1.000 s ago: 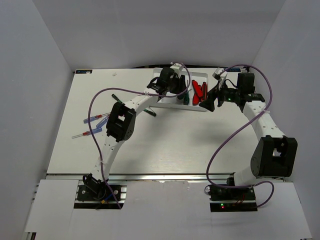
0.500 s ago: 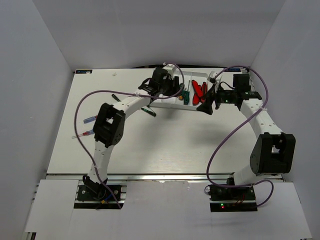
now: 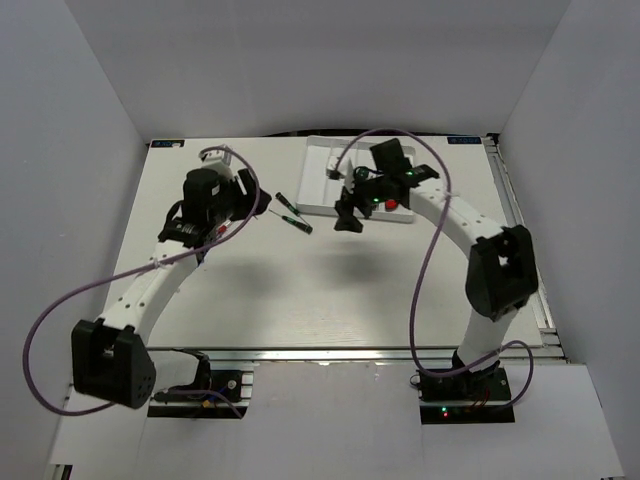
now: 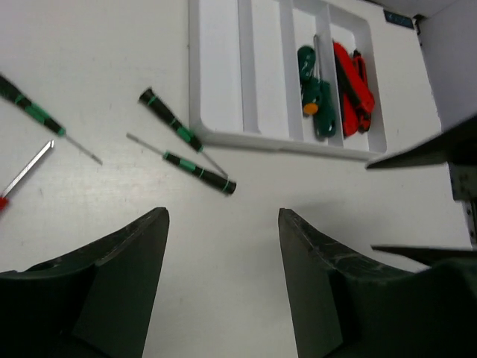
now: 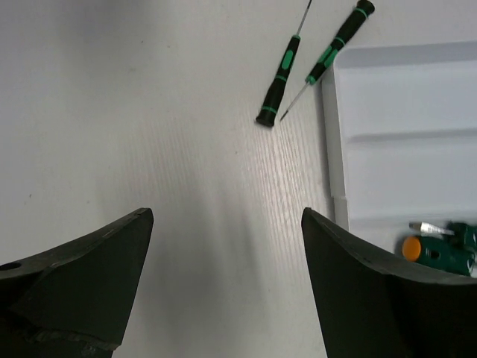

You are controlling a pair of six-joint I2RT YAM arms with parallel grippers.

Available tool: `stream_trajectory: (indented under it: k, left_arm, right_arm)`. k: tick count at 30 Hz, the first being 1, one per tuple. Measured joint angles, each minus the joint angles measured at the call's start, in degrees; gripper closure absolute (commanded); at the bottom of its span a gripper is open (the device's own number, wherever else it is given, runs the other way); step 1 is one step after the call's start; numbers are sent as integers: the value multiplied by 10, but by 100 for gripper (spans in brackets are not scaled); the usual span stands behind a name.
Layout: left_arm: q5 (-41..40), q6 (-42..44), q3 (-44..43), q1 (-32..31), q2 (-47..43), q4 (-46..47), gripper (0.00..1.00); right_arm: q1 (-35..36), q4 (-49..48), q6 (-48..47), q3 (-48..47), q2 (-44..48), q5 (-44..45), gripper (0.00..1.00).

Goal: Sort the tools into containers

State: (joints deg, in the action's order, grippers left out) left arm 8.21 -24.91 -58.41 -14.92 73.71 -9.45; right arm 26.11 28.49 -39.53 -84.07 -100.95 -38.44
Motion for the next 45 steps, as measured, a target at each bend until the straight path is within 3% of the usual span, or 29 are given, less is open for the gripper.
stream_trajectory:
  k: [11, 17, 22, 31, 45]
  left_arm:
    - [-49, -52, 114, 2, -207, -106, 11]
    - [-90, -72, 138, 2, -278, -132, 7]
    - [-108, -78, 139, 2, -282, -141, 7]
    - [-110, -86, 139, 2, -271, -146, 7]
    - [-110, -95, 145, 2, -267, -145, 7]
  right_arm:
    - [102, -3, 129, -246, -236, 147, 14]
    - [122, -4, 153, -269, -299, 204, 16]
    - [130, -8, 153, -276, -328, 235, 20]
    - [136, -21, 146, -289, -337, 244, 39]
    - [145, -33, 134, -289, -360, 251, 44]
